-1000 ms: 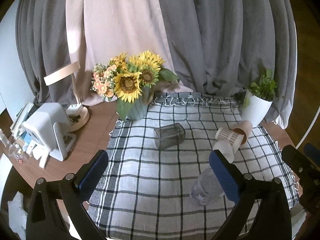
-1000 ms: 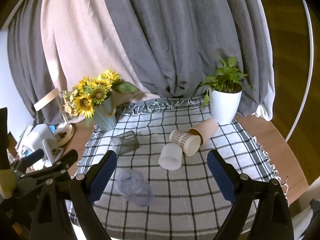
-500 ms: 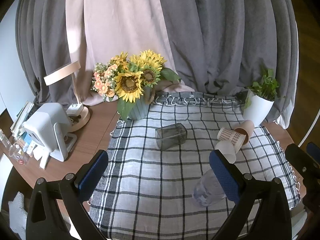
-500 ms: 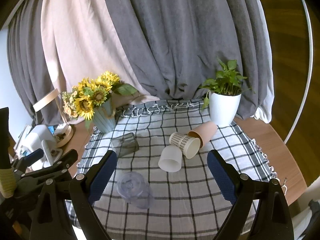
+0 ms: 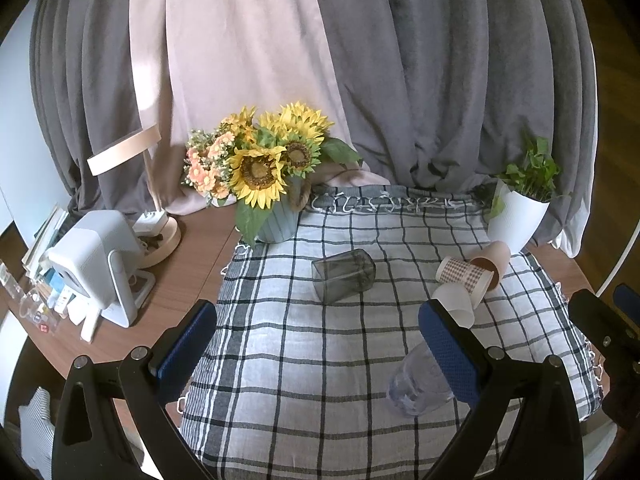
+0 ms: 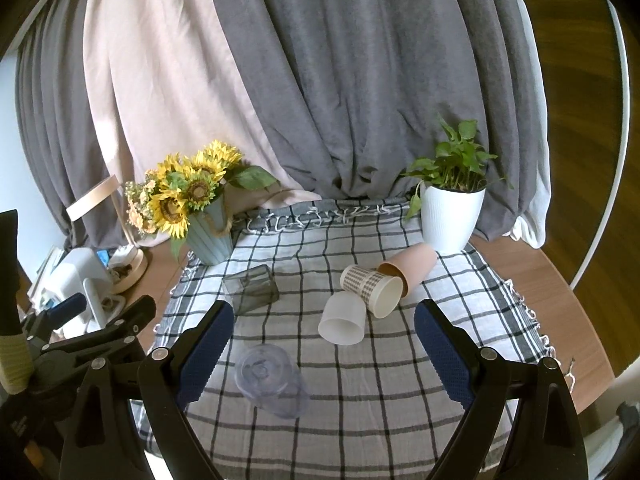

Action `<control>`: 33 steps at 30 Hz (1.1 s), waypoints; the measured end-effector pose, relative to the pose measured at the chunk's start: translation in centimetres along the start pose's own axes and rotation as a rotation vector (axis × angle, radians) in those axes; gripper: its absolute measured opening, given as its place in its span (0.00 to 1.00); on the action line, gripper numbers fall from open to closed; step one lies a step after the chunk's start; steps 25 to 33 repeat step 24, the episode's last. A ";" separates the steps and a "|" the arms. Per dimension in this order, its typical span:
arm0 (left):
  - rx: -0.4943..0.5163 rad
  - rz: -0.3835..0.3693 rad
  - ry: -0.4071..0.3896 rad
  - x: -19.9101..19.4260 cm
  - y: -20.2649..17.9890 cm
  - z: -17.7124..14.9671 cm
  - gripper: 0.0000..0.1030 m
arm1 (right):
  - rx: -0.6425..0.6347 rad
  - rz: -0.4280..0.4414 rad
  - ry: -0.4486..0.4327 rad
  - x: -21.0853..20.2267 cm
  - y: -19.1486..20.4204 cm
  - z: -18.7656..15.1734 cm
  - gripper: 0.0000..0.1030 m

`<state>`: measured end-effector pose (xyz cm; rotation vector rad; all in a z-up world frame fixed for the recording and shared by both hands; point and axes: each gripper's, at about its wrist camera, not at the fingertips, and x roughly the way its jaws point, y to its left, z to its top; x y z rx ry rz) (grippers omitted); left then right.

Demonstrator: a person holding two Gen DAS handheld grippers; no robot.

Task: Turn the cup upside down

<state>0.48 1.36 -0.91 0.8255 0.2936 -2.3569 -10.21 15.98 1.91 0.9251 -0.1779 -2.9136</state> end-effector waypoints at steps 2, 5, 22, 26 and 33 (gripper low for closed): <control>0.005 -0.001 -0.001 0.1 -0.1 0.1 1.00 | 0.001 -0.001 0.000 0.2 -0.1 -0.1 0.89; 0.011 -0.003 -0.001 0.3 -0.3 0.3 1.00 | 0.004 -0.004 0.002 0.4 -0.2 -0.2 0.89; 0.031 -0.030 0.003 0.7 -0.3 0.4 1.00 | 0.007 -0.012 0.009 0.8 -0.5 0.0 0.89; 0.041 -0.034 -0.002 0.7 -0.3 0.3 1.00 | 0.008 -0.017 0.009 0.8 -0.4 -0.1 0.89; 0.041 -0.034 -0.002 0.7 -0.3 0.3 1.00 | 0.008 -0.017 0.009 0.8 -0.4 -0.1 0.89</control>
